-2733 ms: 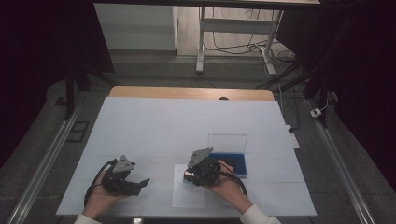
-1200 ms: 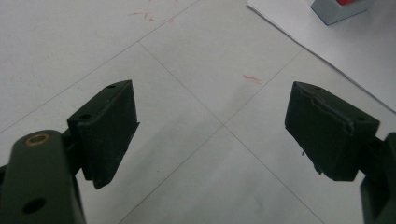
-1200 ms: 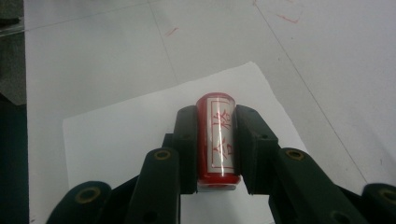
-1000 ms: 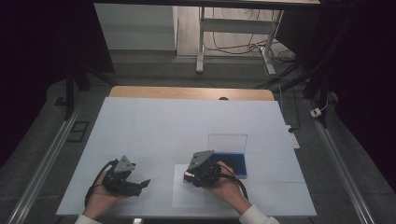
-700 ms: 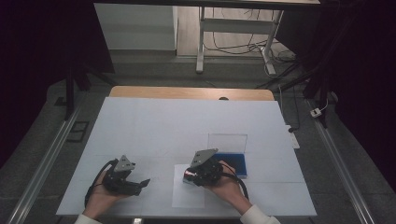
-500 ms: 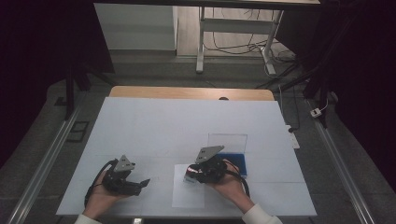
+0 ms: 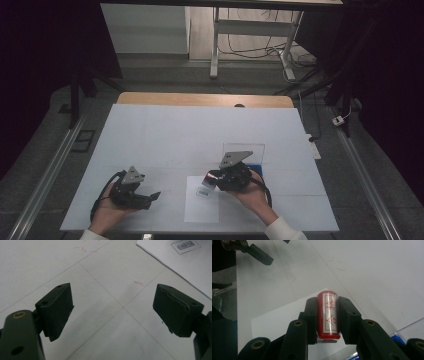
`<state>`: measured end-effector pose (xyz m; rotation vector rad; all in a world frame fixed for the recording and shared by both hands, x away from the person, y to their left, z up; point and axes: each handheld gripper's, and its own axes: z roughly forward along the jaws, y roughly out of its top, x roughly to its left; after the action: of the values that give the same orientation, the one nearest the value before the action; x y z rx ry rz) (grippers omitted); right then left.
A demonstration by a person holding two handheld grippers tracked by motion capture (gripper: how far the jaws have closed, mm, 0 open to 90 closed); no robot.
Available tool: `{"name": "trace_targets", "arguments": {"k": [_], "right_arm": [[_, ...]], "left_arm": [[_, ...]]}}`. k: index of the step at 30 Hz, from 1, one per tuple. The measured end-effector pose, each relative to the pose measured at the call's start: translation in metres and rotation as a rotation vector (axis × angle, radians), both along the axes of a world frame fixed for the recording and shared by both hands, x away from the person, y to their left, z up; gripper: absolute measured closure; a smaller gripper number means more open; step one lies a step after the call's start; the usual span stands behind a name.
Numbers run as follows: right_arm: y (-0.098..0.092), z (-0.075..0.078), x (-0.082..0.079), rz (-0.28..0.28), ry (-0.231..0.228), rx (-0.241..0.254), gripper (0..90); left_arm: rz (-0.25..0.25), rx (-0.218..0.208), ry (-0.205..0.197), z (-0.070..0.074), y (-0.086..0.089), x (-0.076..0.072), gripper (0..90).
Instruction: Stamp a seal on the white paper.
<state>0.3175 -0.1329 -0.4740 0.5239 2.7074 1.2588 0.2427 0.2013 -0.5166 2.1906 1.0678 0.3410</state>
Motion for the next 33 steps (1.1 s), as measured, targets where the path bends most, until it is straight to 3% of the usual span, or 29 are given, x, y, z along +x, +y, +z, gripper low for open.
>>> {"name": "trace_targets", "arguments": {"k": [8, 13, 28, 33], "right_arm": [[-0.009, 0.008, 0.003, -0.019, -0.014, 0.014, 70.1], [-0.016, 0.013, 0.004, -0.032, -0.018, 0.037, 70.0], [-0.039, 0.032, 0.008, -0.078, -0.053, 0.085, 70.0], [-0.045, 0.036, 0.01, -0.093, -0.072, 0.08, 70.0]], "left_arm": [[-0.001, -0.002, -0.001, 0.0, -0.001, 0.0, 16.6], [0.0, -0.027, -0.003, 0.002, -0.001, 0.0, 16.5], [0.001, -0.027, -0.009, 0.002, -0.001, 0.0, 16.5], [0.001, -0.029, -0.011, 0.002, -0.001, 0.0, 16.5]]}}
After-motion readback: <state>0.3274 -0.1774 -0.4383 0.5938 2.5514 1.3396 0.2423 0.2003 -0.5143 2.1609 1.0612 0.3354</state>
